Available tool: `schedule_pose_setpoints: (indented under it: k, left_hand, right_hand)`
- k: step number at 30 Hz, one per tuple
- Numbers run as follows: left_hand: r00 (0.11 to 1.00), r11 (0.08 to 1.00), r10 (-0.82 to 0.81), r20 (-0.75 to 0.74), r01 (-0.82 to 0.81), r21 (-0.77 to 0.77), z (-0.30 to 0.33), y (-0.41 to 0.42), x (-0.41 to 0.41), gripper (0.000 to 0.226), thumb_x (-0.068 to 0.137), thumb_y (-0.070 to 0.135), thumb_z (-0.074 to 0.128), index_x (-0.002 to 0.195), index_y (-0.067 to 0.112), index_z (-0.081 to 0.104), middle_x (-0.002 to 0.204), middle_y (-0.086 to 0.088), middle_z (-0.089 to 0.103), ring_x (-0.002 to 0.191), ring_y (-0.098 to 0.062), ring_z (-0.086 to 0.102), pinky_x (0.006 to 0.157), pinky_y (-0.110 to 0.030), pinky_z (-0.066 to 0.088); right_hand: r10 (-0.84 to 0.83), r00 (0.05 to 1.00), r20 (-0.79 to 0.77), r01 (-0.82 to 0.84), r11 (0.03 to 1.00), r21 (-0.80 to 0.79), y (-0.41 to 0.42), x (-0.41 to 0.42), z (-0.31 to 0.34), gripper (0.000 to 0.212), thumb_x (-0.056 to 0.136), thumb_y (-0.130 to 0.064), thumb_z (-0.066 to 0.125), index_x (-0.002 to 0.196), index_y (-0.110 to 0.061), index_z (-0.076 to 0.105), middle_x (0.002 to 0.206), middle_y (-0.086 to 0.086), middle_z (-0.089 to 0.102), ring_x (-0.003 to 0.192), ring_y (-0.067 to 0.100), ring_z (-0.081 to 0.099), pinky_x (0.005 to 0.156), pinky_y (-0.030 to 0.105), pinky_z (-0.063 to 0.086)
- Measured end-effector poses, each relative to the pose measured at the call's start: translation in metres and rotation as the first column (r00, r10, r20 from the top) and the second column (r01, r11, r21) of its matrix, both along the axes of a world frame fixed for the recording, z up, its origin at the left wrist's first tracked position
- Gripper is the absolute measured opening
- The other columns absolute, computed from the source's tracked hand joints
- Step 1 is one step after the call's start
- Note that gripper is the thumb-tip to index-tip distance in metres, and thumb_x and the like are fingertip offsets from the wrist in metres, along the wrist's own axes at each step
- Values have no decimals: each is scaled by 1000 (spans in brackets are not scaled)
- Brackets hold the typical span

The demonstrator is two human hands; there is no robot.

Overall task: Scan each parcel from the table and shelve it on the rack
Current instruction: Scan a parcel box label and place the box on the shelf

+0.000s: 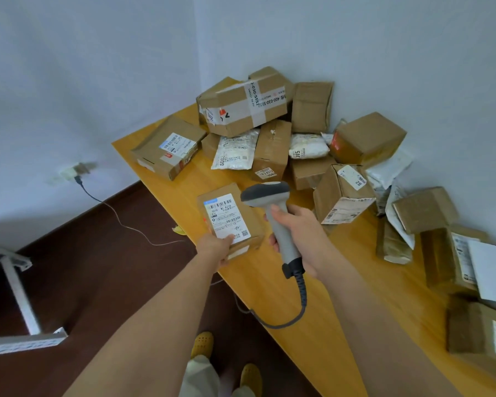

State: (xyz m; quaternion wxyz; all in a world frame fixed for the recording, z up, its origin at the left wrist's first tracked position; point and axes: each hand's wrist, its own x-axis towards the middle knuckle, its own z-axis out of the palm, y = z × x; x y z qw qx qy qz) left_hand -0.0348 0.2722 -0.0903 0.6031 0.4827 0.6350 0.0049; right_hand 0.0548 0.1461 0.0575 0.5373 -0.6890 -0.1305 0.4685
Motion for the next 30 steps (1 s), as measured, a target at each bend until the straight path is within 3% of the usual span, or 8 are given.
schedule_pose_setpoints:
  k: [3, 7, 13, 17, 22, 30]
  left_hand:
    - [1000, 999, 8, -25, -7, 41, -3, -1, 3, 40, 91, 22, 69, 123, 1, 58, 120, -17, 61, 89, -30, 60, 78, -43, 58]
    - [998, 995, 58, -40, -55, 79, -5, -1, 5, 41, 88, 20, 72, 121, 1, 59, 119, -16, 61, 101, -33, 62, 84, -45, 57]
    - [998, 994, 55, -35, -51, 99, -7, 0, 4, 41, 88, 20, 72, 123, 4, 58, 121, -16, 61, 103, -33, 63, 84, -46, 58]
    - [998, 995, 53, -29, -50, 92, -8, 0, 5, 40, 89, 19, 71, 123, 3, 58, 120, -15, 61, 88, -28, 59, 82, -46, 58]
    - [998, 994, 45, -53, -39, 101, -7, -1, 6, 41, 88, 19, 72, 122, 2, 58, 121, -16, 61, 103, -33, 63, 84, -46, 58]
    - [999, 997, 47, -22, -48, -65, -6, 5, 5, 41, 88, 18, 72, 124, 3, 57, 107, -12, 60, 92, -33, 63, 76, -47, 59]
  right_hand:
    - [16, 1000, 15, -17, 999, 29, -5, -3, 16, 18, 100, -24, 56, 103, -8, 63, 96, 11, 60, 56, 18, 55, 56, 30, 47]
    - [19, 1000, 21, -19, 1000, 17, -12, -5, 32, 21, 99, -26, 56, 107, -7, 63, 99, 11, 64, 55, 16, 55, 53, 26, 49]
    - [20, 1000, 22, -20, 1000, 3, -22, -7, 48, 23, 99, -26, 56, 107, -5, 63, 97, 10, 63, 55, 14, 55, 56, 29, 49]
    - [15, 999, 37, -15, 1000, 4, -25, -8, 56, 23, 99, -26, 56, 105, -5, 63, 96, 10, 62, 54, 15, 54, 55, 29, 49]
    - [8, 999, 50, -8, 1000, 3, -26, -9, 69, 22, 99, -26, 56, 103, -5, 62, 93, 9, 62, 53, 15, 54, 54, 28, 48]
    - [25, 995, 93, -24, 1000, -18, -26, -11, 94, 26, 100, -25, 55, 103, 0, 61, 94, 13, 61, 53, 16, 53, 53, 30, 45]
